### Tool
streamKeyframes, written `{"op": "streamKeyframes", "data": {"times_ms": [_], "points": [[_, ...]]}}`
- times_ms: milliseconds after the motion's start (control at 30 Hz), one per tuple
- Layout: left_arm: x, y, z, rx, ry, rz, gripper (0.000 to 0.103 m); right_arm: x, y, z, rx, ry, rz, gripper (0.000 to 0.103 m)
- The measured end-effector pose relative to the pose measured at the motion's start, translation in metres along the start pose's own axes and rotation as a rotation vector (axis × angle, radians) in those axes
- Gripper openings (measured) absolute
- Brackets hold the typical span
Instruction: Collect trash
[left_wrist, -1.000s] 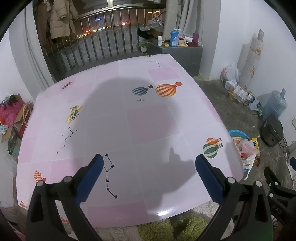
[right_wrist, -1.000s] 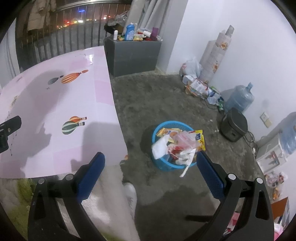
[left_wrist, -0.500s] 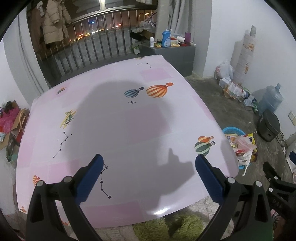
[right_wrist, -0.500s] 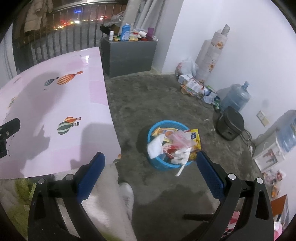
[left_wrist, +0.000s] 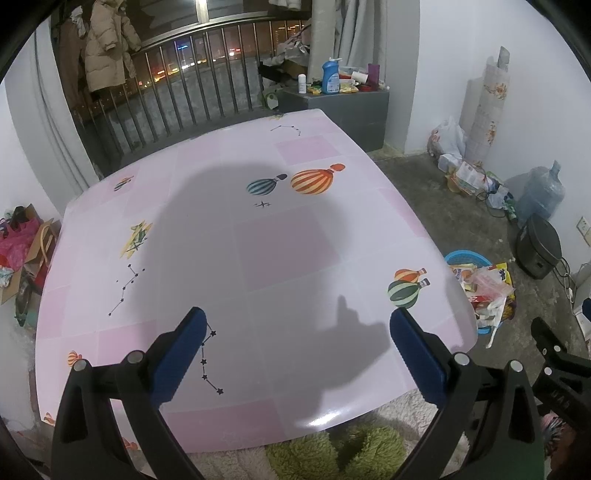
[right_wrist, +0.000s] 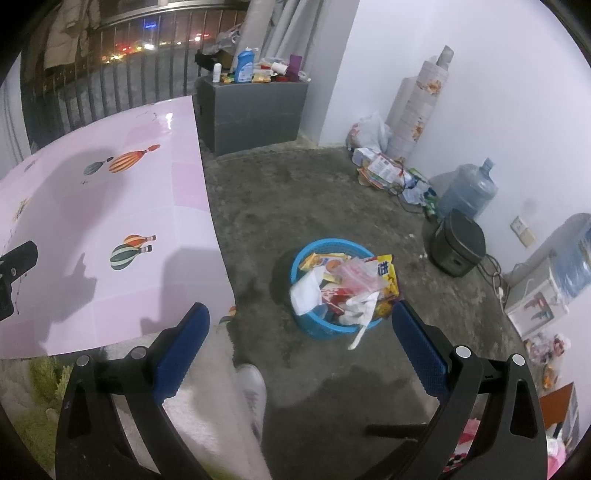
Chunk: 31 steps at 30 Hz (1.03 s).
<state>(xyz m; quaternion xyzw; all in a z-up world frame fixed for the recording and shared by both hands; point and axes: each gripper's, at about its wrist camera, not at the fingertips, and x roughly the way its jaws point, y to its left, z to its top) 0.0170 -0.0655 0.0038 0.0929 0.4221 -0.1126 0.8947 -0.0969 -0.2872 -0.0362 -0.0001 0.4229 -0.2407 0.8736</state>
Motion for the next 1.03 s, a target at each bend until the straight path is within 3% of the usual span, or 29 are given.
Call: {"op": "streamKeyframes", "data": {"times_ms": [1033], "points": [[0.0014, 0.0034, -0.0005, -0.002, 0.002, 0.003, 0.097, -0.0032, 0.0023, 0.0014, -0.001, -0.007, 0.003, 0.095]]}}
